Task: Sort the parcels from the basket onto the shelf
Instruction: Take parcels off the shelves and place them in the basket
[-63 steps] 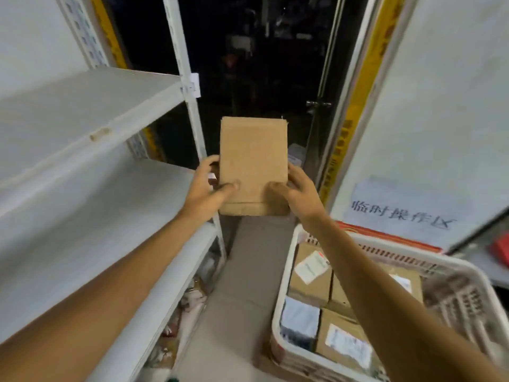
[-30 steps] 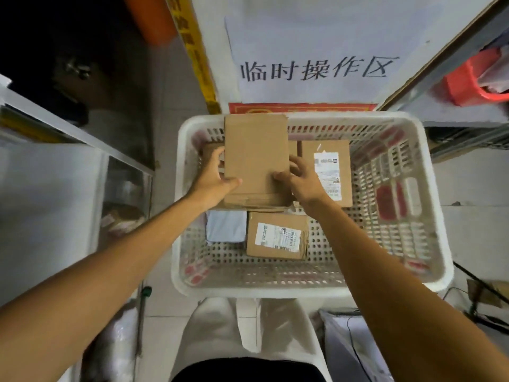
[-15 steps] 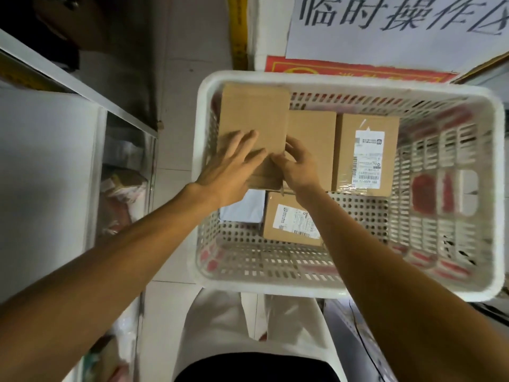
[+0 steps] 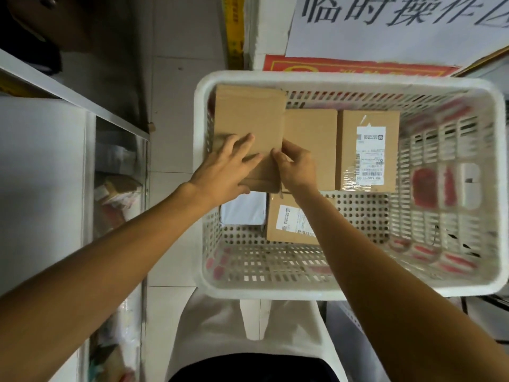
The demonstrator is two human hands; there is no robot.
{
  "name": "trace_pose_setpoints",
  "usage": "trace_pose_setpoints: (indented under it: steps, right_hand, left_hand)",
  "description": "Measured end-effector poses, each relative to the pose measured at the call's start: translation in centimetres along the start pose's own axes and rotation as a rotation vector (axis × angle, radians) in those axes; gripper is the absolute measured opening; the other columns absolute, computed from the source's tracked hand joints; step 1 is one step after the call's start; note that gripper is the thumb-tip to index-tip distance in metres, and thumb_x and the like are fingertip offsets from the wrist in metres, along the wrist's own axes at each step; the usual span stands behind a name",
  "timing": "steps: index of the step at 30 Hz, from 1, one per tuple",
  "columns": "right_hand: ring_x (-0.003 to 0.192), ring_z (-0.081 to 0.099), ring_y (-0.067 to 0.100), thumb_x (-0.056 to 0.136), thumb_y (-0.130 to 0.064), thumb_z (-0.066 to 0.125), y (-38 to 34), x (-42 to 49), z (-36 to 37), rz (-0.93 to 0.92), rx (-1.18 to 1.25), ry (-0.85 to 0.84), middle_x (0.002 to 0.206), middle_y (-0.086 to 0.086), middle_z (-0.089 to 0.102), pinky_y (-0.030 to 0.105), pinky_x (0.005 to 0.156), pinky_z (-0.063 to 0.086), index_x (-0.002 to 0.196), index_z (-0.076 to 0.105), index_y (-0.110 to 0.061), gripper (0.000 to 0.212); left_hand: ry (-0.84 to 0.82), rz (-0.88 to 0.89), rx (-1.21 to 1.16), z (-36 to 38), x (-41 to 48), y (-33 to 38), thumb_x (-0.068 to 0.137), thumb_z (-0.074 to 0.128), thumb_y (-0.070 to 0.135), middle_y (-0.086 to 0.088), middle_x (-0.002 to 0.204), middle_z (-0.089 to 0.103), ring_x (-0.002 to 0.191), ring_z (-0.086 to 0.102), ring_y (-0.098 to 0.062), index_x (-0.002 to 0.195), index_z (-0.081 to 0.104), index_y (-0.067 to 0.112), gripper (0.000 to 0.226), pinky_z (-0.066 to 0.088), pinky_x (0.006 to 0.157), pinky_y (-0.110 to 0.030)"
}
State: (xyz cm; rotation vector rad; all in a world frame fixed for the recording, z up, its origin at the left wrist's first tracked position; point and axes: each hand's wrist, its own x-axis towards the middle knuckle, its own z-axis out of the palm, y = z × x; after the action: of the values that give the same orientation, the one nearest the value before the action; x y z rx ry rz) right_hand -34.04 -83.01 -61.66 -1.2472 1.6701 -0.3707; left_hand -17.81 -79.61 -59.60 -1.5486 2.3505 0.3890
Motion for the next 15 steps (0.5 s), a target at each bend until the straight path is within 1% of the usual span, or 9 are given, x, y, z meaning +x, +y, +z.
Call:
trace_pose_setpoints:
  steps: [2, 4, 7, 8, 10, 12, 13, 14, 15]
  right_hand:
    - [0.114, 0.060, 0.021, 0.097, -0.020, 0.052, -0.3, 0.0, -0.1, 0.003, 0.024, -0.021, 0.124, 0.003, 0.066, 0.035, 0.096, 0.048, 0.131, 0.060, -0.014, 0.035]
    - [0.111, 0.060, 0.023, 0.096, -0.012, 0.051, -1.0, -0.1, -0.3, 0.020, 0.079, -0.057, 0.122, 0.008, 0.066, 0.029, 0.090, 0.048, 0.129, 0.061, -0.010, 0.034]
    - [0.109, 0.058, 0.026, 0.092, -0.001, 0.047, -1.7, -0.9, -0.9, 0.007, 0.077, -0.131, 0.123, 0.015, 0.063, 0.026, 0.085, 0.046, 0.127, 0.058, -0.004, 0.037]
    - [0.110, 0.056, 0.026, 0.091, 0.001, 0.044, -1.8, -1.5, -1.3, -0.019, 0.080, -0.166, 0.127, 0.016, 0.061, 0.026, 0.087, 0.046, 0.129, 0.055, -0.002, 0.040]
    - [0.115, 0.052, 0.027, 0.094, 0.005, 0.039, -1.9, -2.4, -2.5, -0.054, 0.151, -0.236, 0.137, 0.021, 0.052, 0.031, 0.092, 0.046, 0.136, 0.047, 0.002, 0.042]
    - [0.112, 0.051, 0.031, 0.097, 0.009, 0.037, -2.3, -3.4, -4.2, -0.072, 0.250, -0.288, 0.141, 0.031, 0.043, 0.033, 0.080, 0.047, 0.137, 0.042, 0.008, 0.040]
    - [0.110, 0.051, 0.032, 0.097, 0.009, 0.039, -2.9, -3.8, -4.8, -0.080, 0.276, -0.306, 0.142, 0.032, 0.041, 0.032, 0.076, 0.047, 0.137, 0.042, 0.009, 0.040]
    - [0.108, 0.050, 0.028, 0.098, 0.005, 0.042, -3.5, -4.2, -5.2, -0.077, 0.244, -0.336, 0.142, 0.028, 0.043, 0.026, 0.073, 0.047, 0.137, 0.044, 0.004, 0.039]
    - [0.109, 0.051, 0.023, 0.098, -0.004, 0.046, -4.1, -4.6, -5.2, -0.106, 0.133, -0.362, 0.141, 0.021, 0.047, 0.022, 0.074, 0.046, 0.137, 0.047, -0.004, 0.038]
  left_hand:
    - [0.007, 0.001, 0.048, 0.1, -0.4, 0.3, 0.088, 0.056, 0.049, -0.013, 0.159, 0.006, 0.141, 0.013, -0.035, 0.151, 0.016, 0.022, 0.080, 0.027, 0.113, -0.048]
    - [0.015, -0.045, 0.038, 0.2, -1.1, 1.1, 0.089, 0.056, 0.044, -0.014, 0.159, 0.008, 0.142, 0.012, -0.034, 0.151, 0.017, 0.022, 0.077, 0.027, 0.112, -0.047]
    - [0.015, -0.200, -0.155, 0.5, -2.8, 2.5, 0.092, 0.057, 0.027, -0.010, 0.158, 0.013, 0.143, 0.014, -0.029, 0.147, 0.028, 0.023, 0.062, 0.040, 0.105, -0.047]
    - [0.006, -0.228, -0.228, 0.5, -3.6, 2.9, 0.092, 0.056, 0.021, -0.009, 0.158, 0.013, 0.143, 0.014, -0.028, 0.146, 0.031, 0.024, 0.060, 0.042, 0.102, -0.047]
    - [-0.034, -0.201, -0.328, 0.3, -5.5, 3.5, 0.089, 0.059, 0.019, -0.007, 0.157, 0.015, 0.142, 0.016, -0.027, 0.145, 0.032, 0.026, 0.063, 0.040, 0.104, -0.044]
    - [-0.059, -0.147, -0.399, -0.6, -7.4, 4.1, 0.087, 0.061, 0.018, -0.002, 0.154, 0.023, 0.139, 0.022, -0.024, 0.145, 0.034, 0.027, 0.065, 0.035, 0.108, -0.040]
    - [-0.047, -0.158, -0.425, -1.2, -8.3, 4.4, 0.087, 0.061, 0.017, 0.001, 0.152, 0.028, 0.137, 0.026, -0.022, 0.145, 0.034, 0.028, 0.065, 0.034, 0.109, -0.039]
    - [-0.027, -0.203, -0.452, -2.0, -9.2, 4.7, 0.087, 0.060, 0.017, 0.003, 0.150, 0.032, 0.136, 0.028, -0.021, 0.145, 0.035, 0.029, 0.064, 0.033, 0.109, -0.038]
    - [-0.006, -0.264, -0.477, -2.9, -10.0, 4.9, 0.088, 0.059, 0.018, 0.003, 0.149, 0.034, 0.135, 0.030, -0.021, 0.144, 0.035, 0.029, 0.062, 0.033, 0.110, -0.039]
